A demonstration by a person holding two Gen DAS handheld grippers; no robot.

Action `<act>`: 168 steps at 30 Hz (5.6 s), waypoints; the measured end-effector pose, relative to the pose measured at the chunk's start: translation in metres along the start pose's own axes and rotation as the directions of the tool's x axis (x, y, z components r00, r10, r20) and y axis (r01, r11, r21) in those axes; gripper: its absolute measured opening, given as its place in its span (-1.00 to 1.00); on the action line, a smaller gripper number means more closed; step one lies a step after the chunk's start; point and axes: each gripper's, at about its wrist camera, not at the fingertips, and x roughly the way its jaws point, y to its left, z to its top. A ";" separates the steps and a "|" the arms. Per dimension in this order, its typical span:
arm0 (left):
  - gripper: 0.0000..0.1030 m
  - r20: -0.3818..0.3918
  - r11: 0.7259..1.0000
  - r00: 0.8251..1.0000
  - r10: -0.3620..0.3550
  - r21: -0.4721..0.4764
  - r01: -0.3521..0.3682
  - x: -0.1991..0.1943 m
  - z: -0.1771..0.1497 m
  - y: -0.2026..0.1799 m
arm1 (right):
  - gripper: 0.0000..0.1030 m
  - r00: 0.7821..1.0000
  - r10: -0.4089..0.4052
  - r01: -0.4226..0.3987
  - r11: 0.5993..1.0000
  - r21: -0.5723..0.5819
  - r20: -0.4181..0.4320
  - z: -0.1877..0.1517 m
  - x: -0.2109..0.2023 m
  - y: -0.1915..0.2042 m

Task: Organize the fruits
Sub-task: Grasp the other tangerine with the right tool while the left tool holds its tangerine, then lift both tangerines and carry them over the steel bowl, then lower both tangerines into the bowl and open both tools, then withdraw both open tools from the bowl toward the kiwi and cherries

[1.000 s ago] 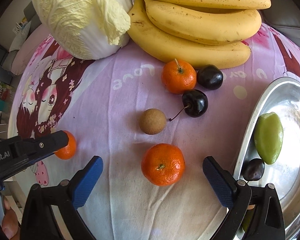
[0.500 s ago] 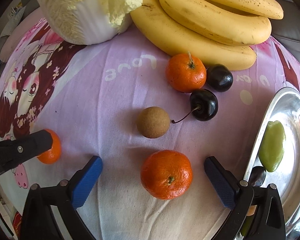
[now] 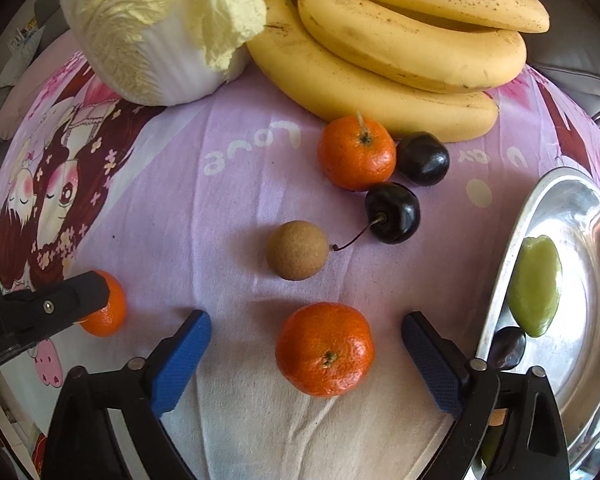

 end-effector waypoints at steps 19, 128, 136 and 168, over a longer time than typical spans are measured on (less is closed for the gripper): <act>-0.27 0.003 1.000 1.000 -0.003 0.006 0.003 -0.004 -0.003 -0.003 | -0.17 0.996 -0.029 0.019 0.993 0.115 0.086 -0.009 -0.064 -0.032; 0.51 0.008 0.851 0.991 0.130 0.512 -0.116 0.047 -0.111 -0.294 | 0.23 0.999 -0.048 0.027 0.762 0.647 0.015 -0.076 -0.095 -0.287; 0.76 0.066 0.863 0.991 0.114 0.487 -0.132 0.035 -0.100 -0.278 | 0.30 0.999 -0.046 0.023 0.784 0.620 0.022 -0.072 -0.099 -0.282; 0.82 0.032 0.908 0.989 0.142 0.394 -0.143 0.011 -0.075 -0.187 | 0.30 0.999 -0.031 0.047 0.799 0.599 -0.036 -0.067 -0.083 -0.266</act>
